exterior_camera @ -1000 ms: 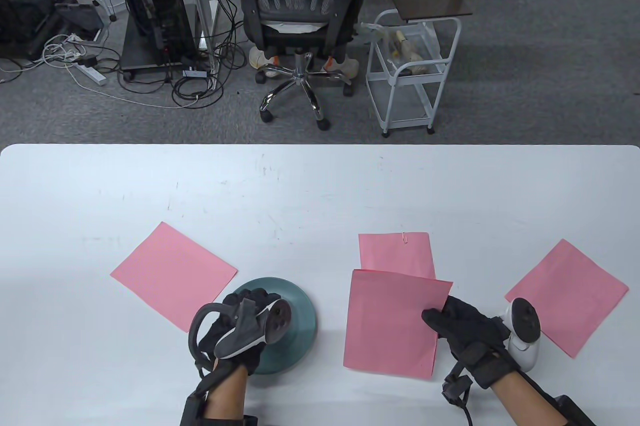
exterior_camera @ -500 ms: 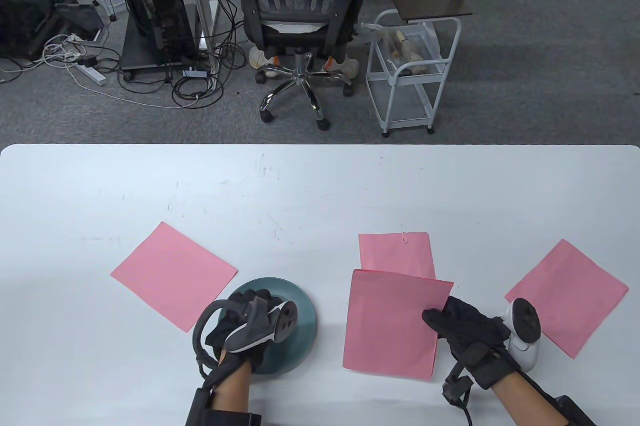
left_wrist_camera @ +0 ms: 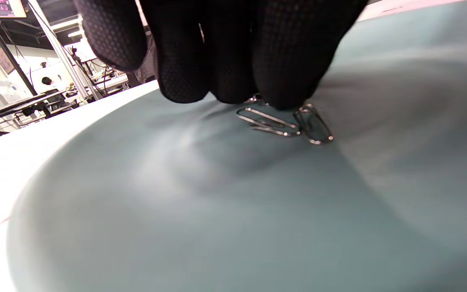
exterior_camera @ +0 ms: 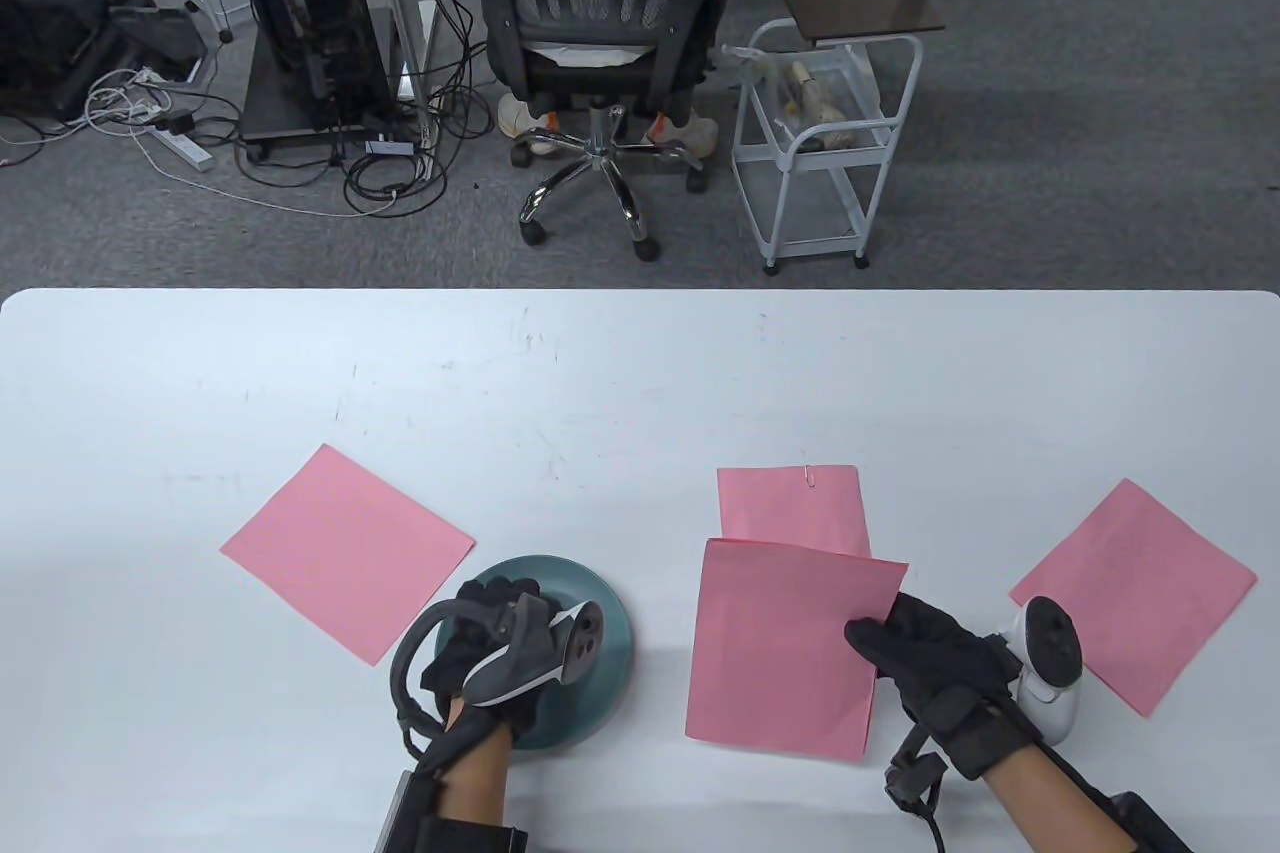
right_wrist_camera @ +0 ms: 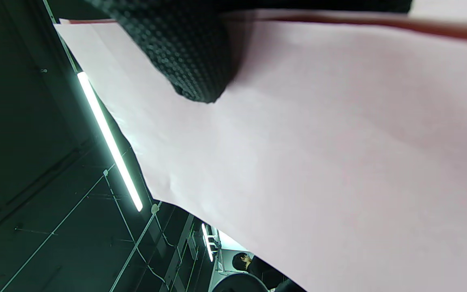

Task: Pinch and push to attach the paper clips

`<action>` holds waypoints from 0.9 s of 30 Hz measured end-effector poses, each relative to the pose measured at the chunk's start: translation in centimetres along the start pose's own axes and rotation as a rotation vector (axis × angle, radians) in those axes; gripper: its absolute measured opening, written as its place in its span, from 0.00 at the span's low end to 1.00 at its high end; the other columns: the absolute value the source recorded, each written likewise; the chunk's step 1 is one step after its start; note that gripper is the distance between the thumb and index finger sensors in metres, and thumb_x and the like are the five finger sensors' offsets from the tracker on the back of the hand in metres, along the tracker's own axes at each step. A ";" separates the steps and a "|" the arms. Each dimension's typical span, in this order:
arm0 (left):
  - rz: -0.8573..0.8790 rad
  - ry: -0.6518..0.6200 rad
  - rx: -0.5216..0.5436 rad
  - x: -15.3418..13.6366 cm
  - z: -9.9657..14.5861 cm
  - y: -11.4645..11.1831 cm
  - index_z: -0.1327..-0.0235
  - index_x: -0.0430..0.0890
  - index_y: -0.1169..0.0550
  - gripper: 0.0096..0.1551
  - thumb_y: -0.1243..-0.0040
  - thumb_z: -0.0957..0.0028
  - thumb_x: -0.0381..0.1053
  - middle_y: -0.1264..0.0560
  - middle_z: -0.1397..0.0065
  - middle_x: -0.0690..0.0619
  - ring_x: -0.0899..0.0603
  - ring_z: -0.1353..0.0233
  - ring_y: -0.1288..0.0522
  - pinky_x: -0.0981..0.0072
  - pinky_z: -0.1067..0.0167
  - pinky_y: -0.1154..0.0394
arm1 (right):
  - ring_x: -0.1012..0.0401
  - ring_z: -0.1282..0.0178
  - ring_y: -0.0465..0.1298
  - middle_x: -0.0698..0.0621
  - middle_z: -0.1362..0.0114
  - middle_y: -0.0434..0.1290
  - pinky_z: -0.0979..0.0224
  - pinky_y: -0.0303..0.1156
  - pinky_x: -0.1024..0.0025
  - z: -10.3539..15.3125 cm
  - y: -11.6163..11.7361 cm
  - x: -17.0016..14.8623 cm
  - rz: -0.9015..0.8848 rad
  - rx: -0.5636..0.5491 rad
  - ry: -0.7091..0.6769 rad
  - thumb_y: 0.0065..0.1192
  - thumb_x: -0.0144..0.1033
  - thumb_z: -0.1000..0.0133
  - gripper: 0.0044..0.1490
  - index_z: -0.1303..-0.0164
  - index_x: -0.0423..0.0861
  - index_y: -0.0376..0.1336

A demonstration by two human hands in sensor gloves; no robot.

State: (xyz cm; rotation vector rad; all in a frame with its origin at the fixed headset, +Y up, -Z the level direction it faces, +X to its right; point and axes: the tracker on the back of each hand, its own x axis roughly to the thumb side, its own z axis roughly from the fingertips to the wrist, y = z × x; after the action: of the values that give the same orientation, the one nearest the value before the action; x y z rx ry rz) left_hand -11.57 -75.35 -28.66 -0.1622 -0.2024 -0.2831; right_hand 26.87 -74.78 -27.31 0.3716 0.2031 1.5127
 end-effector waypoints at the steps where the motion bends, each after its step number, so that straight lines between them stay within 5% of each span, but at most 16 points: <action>1: 0.006 0.006 -0.009 -0.1 0.0 0.0 0.39 0.54 0.17 0.18 0.27 0.43 0.48 0.19 0.32 0.54 0.41 0.29 0.21 0.39 0.27 0.29 | 0.51 0.41 0.82 0.46 0.35 0.80 0.42 0.77 0.55 0.0 0.0 0.0 -0.001 0.001 -0.001 0.68 0.32 0.38 0.24 0.31 0.46 0.69; 15: -0.015 0.001 0.010 0.1 0.1 0.1 0.37 0.53 0.19 0.18 0.33 0.39 0.50 0.21 0.31 0.53 0.41 0.28 0.23 0.38 0.26 0.31 | 0.51 0.41 0.82 0.46 0.35 0.80 0.42 0.77 0.55 0.0 0.0 0.2 -0.001 0.001 -0.008 0.67 0.32 0.38 0.23 0.31 0.46 0.69; 22: 0.519 0.011 0.341 -0.5 2.2 7.0 0.32 0.49 0.23 0.20 0.39 0.36 0.49 0.24 0.28 0.50 0.39 0.27 0.25 0.37 0.26 0.32 | 0.51 0.41 0.82 0.46 0.35 0.80 0.42 0.77 0.55 0.2 -0.3 0.3 0.005 0.001 -0.015 0.67 0.32 0.38 0.24 0.31 0.46 0.69; 27: 0.865 -0.129 0.429 0.1 2.2 12.8 0.30 0.48 0.25 0.21 0.41 0.34 0.50 0.25 0.27 0.48 0.38 0.27 0.26 0.36 0.26 0.33 | 0.51 0.41 0.82 0.46 0.35 0.80 0.42 0.77 0.55 0.2 -0.1 0.3 0.009 0.002 -0.017 0.68 0.32 0.38 0.24 0.31 0.46 0.69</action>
State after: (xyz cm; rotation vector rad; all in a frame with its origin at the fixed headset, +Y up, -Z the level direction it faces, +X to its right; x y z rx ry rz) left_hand -8.09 -62.84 -28.20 0.1645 -0.2963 0.6323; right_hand 27.09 -74.51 -27.16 0.3873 0.1893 1.5174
